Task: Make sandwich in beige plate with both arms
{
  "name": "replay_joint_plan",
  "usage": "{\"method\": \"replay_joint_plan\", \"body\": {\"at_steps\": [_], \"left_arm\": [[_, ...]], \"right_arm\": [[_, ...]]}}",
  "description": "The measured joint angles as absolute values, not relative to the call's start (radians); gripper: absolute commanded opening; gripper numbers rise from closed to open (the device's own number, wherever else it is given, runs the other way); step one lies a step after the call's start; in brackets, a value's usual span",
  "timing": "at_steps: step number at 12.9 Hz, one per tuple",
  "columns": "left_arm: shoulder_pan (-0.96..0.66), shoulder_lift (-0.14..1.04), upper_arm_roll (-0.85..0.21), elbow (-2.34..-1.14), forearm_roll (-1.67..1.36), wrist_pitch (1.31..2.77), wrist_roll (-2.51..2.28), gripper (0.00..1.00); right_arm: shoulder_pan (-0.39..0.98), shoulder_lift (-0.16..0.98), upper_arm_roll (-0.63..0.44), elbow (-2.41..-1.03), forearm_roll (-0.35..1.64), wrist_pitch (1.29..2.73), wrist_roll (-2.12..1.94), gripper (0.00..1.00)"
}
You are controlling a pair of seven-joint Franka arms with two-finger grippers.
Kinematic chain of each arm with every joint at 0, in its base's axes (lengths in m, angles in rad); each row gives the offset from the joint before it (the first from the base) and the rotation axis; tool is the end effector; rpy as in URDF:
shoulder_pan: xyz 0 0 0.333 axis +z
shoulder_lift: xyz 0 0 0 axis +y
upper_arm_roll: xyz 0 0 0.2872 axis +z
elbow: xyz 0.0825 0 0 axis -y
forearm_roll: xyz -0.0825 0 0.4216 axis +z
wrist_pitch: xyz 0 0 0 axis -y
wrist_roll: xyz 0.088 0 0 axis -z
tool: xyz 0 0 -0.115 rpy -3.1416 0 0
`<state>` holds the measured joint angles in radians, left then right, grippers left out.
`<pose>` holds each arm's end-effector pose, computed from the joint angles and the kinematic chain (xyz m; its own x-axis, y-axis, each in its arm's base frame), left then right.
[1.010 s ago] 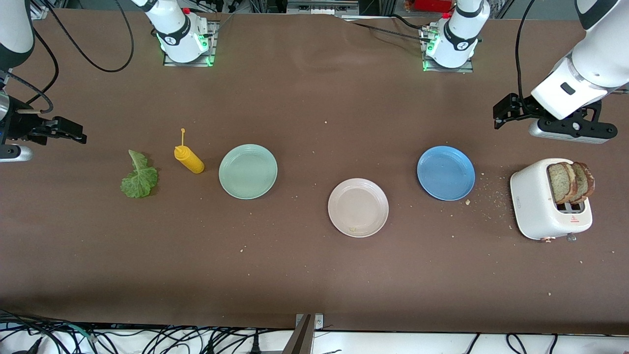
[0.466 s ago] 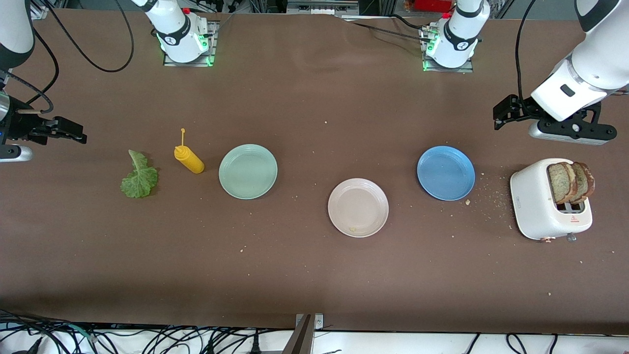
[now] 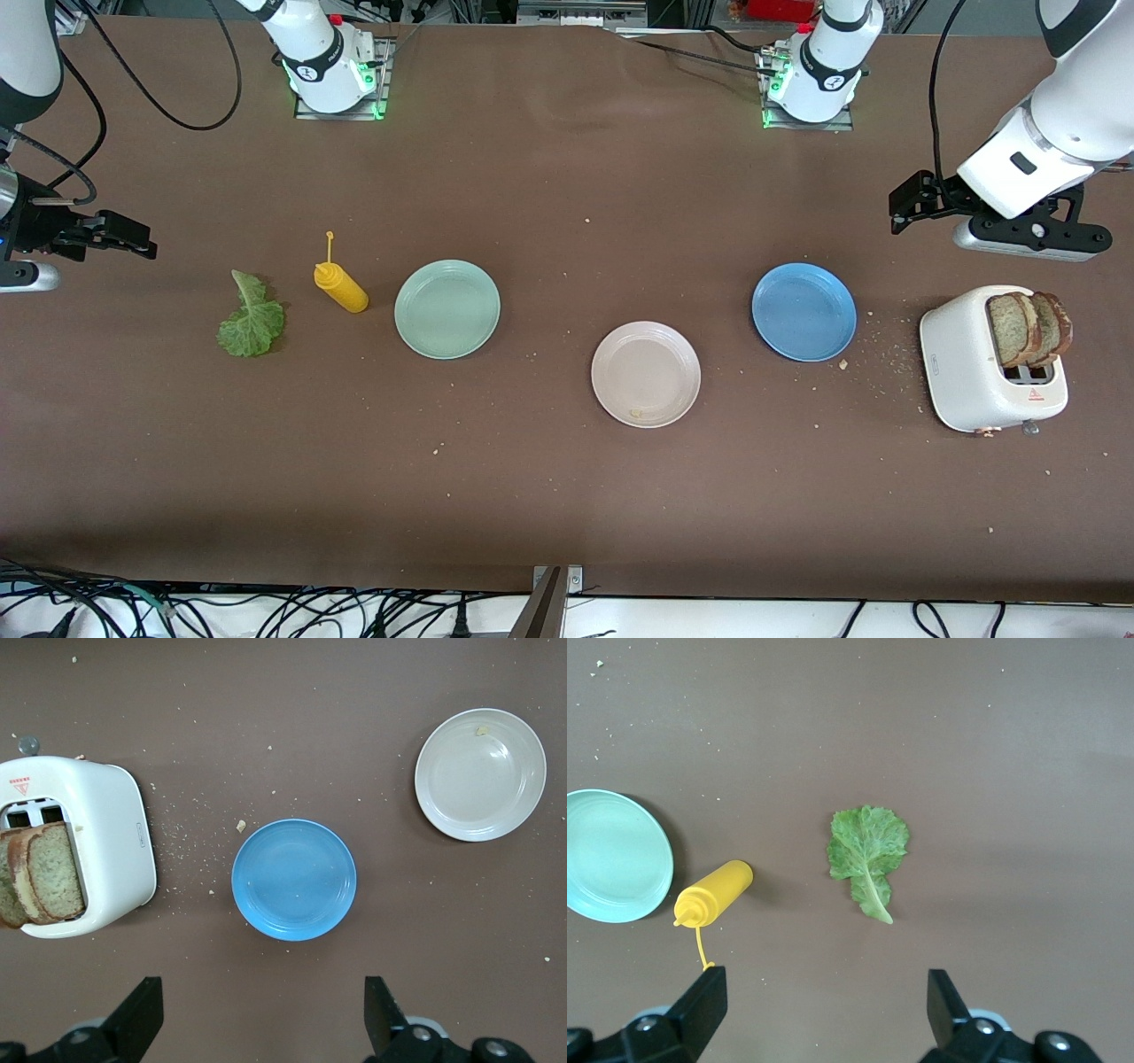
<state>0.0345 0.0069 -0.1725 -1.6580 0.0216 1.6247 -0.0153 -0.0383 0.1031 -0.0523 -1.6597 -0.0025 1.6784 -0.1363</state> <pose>0.5900 -0.0793 0.5438 0.9915 -0.1235 -0.0398 -0.1244 -0.9920 -0.0209 0.6167 -0.0553 0.4888 0.9954 0.0461 -0.0844 0.0460 -0.9989 -0.0037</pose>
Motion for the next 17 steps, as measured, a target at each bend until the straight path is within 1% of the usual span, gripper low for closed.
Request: {"method": "replay_joint_plan", "body": {"at_steps": [17], "left_arm": [[0.056, 0.008, -0.172, -1.657, 0.022, 1.625, -0.015, 1.00]], "right_arm": [[-0.039, 0.107, -0.053, -1.660, -0.003, 1.678, -0.136, 1.00]]}}
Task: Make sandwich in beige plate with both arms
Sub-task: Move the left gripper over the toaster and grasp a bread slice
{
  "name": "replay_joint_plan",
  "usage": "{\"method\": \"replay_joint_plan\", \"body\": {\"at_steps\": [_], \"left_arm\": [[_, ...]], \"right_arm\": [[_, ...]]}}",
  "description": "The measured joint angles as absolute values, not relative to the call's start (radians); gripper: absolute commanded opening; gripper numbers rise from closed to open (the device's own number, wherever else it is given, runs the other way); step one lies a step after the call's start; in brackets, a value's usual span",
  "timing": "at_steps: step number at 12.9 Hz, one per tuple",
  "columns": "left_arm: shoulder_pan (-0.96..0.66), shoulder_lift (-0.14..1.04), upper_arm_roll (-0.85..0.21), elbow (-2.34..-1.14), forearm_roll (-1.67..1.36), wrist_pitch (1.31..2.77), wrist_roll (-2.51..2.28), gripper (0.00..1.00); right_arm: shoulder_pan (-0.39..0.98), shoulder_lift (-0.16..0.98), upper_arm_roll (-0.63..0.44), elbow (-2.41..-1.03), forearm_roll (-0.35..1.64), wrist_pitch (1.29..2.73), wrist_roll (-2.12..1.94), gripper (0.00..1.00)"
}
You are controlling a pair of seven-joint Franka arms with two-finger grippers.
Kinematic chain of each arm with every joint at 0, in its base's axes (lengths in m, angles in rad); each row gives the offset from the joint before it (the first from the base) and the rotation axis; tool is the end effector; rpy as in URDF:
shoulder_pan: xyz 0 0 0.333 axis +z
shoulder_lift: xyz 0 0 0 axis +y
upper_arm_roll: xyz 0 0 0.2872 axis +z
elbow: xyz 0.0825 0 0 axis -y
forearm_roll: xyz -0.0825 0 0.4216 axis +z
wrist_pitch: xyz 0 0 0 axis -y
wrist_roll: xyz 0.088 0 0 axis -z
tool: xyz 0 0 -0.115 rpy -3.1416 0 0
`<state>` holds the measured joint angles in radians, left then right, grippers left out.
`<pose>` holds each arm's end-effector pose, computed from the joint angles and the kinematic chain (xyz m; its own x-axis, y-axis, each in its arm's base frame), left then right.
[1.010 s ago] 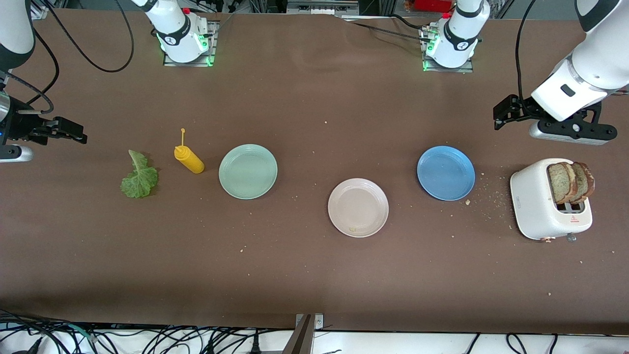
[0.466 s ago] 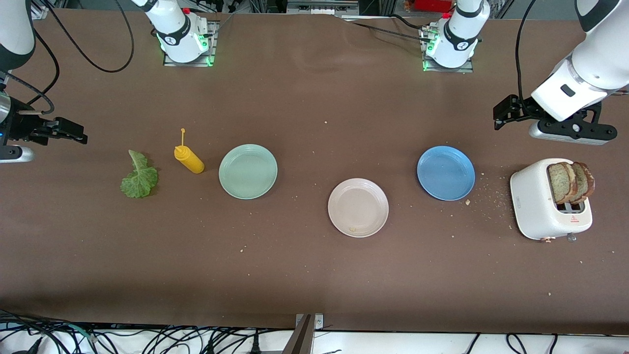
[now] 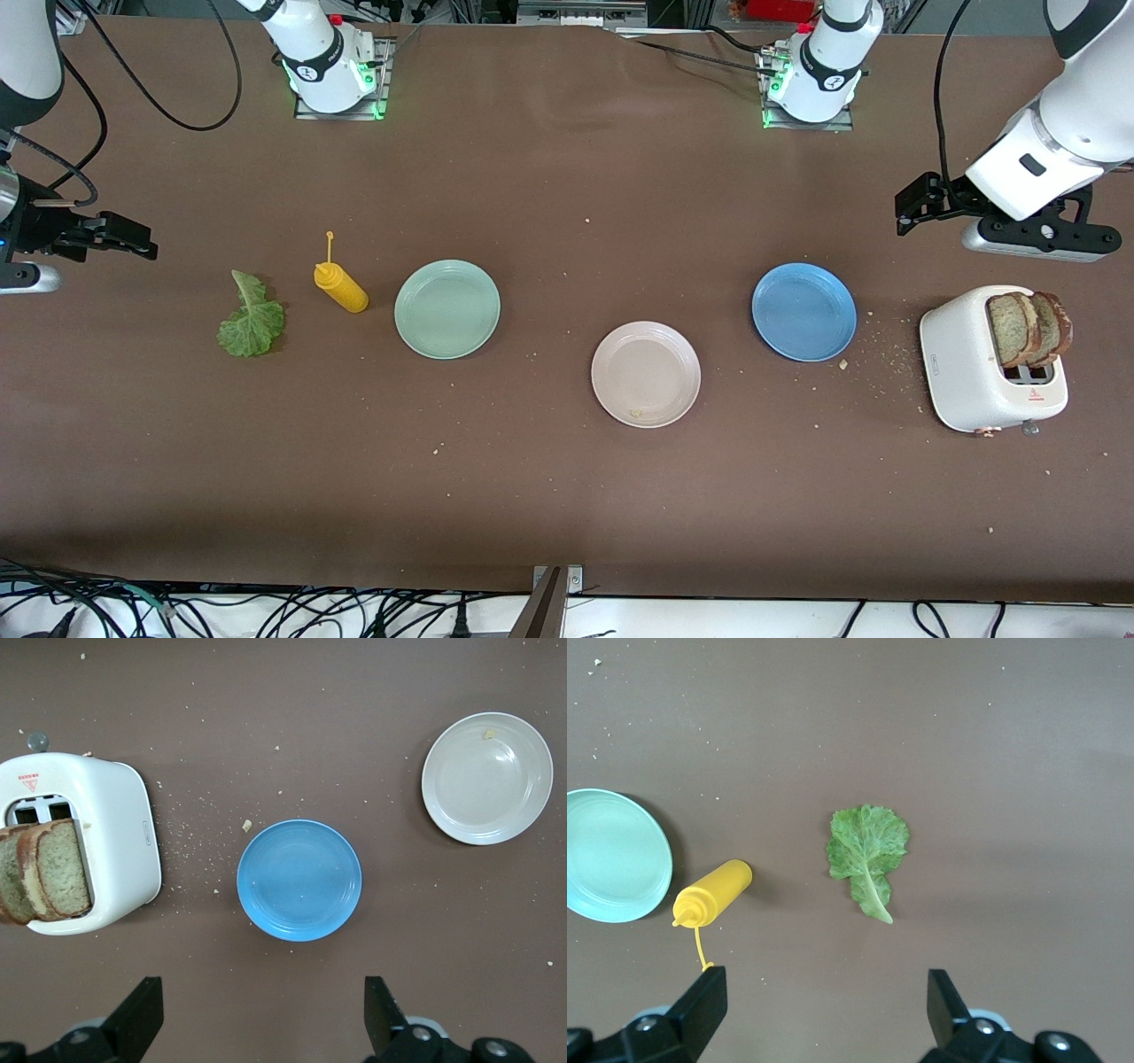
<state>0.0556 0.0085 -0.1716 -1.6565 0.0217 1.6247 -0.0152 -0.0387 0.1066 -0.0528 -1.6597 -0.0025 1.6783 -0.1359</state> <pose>0.5920 -0.0663 0.5436 0.9940 -0.1018 -0.0399 -0.1026 -0.9945 -0.0208 0.6172 -0.0558 0.4866 0.9951 0.0448 -0.0880 0.0446 -0.9990 -0.0039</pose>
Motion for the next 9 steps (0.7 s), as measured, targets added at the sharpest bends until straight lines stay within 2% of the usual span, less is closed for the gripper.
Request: {"method": "replay_joint_plan", "body": {"at_steps": [5, 9], "left_arm": [[0.109, 0.043, -0.169, -1.648, 0.022, 1.625, -0.010, 1.00], [0.193, 0.137, -0.166, -1.586, 0.022, 1.626, -0.003, 1.00]], "right_arm": [[-0.039, 0.107, -0.053, -1.660, -0.003, 1.678, -0.136, 1.00], [-0.039, 0.107, -0.053, -1.660, -0.003, 1.678, -0.136, 1.00]]}}
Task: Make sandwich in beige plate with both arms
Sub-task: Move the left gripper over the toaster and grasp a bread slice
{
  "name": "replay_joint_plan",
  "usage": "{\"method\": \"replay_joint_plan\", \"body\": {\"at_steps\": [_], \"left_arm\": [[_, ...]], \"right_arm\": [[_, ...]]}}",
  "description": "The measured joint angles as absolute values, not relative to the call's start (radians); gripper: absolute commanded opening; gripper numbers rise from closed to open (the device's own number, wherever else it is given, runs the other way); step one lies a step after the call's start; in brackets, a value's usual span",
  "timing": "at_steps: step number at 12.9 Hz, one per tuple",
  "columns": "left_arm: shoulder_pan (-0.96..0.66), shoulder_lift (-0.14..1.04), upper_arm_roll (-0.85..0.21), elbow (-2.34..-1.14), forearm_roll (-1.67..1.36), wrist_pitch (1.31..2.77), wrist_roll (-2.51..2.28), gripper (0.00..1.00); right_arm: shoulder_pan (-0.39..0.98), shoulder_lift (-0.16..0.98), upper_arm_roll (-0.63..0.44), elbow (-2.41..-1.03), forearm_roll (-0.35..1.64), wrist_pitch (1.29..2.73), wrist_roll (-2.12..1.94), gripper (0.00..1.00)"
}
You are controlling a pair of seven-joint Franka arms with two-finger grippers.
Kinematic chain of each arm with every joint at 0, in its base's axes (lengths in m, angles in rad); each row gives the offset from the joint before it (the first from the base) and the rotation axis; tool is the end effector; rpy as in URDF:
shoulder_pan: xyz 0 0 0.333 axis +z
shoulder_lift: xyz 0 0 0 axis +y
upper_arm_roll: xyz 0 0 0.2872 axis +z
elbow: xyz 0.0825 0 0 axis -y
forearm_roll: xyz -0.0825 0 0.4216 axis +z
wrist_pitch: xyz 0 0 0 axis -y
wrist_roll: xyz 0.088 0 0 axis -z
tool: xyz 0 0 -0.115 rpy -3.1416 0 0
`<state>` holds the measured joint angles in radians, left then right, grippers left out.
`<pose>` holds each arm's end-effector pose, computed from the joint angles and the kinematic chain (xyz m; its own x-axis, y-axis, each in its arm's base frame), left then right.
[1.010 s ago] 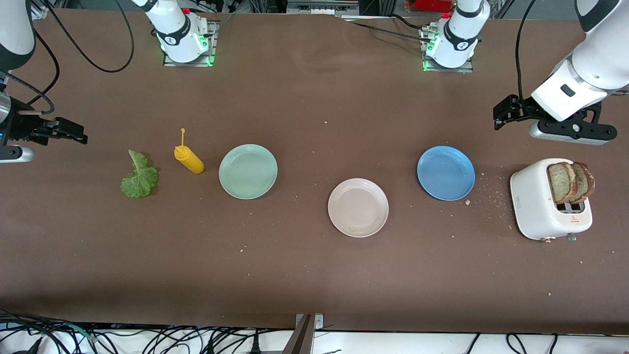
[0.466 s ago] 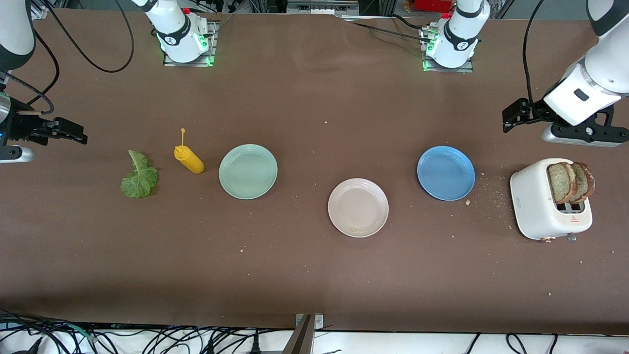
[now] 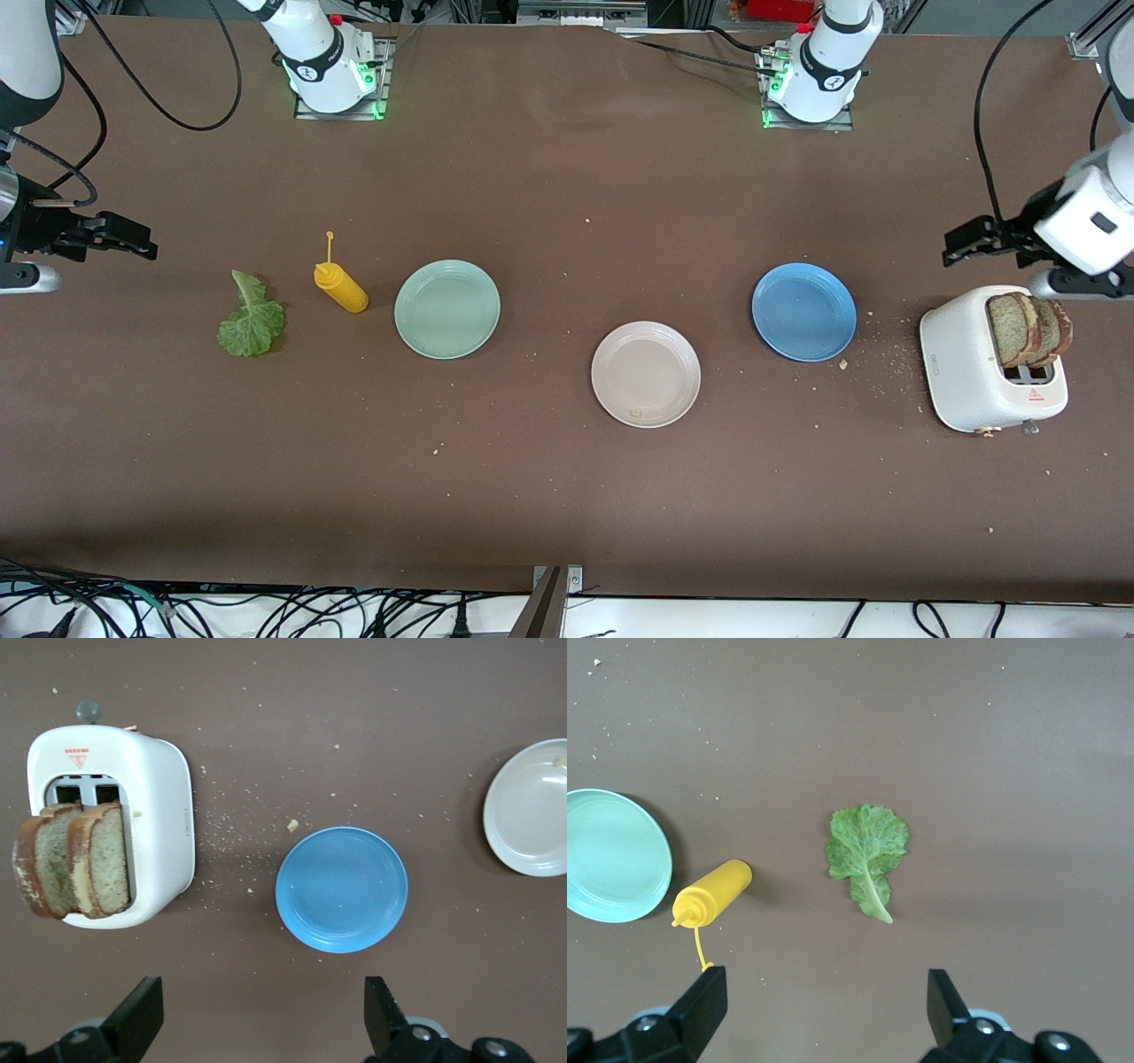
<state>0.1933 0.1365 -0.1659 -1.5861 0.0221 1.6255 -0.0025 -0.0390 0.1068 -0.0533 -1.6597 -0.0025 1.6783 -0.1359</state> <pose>0.6257 0.0243 0.5022 0.9951 0.0279 -0.0951 0.0281 -0.9996 0.0004 0.6172 -0.0563 0.4865 0.9951 0.0440 -0.0882 0.0438 -0.9990 -0.0039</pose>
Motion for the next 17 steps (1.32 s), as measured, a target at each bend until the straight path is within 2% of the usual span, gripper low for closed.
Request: {"method": "replay_joint_plan", "body": {"at_steps": [4, 7, 14, 17], "left_arm": [[0.244, 0.236, -0.164, -1.514, 0.040, 1.626, 0.002, 1.00], [0.287, 0.266, -0.162, -1.497, 0.047, 1.647, 0.046, 1.00], [0.354, 0.307, -0.161, -1.511, 0.048, 1.730, 0.140, 1.00], [0.360, 0.312, -0.162, -1.580, 0.081, 1.829, 0.149, 1.00]], "right_arm": [[-0.039, 0.107, -0.053, -1.660, -0.003, 1.678, -0.136, 1.00], [-0.039, 0.107, -0.053, -1.660, -0.003, 1.678, -0.136, 1.00], [-0.039, 0.107, -0.053, -1.660, -0.003, 1.678, -0.136, 1.00], [-0.039, 0.107, -0.053, -1.659, -0.003, 1.671, -0.136, 1.00]]}}
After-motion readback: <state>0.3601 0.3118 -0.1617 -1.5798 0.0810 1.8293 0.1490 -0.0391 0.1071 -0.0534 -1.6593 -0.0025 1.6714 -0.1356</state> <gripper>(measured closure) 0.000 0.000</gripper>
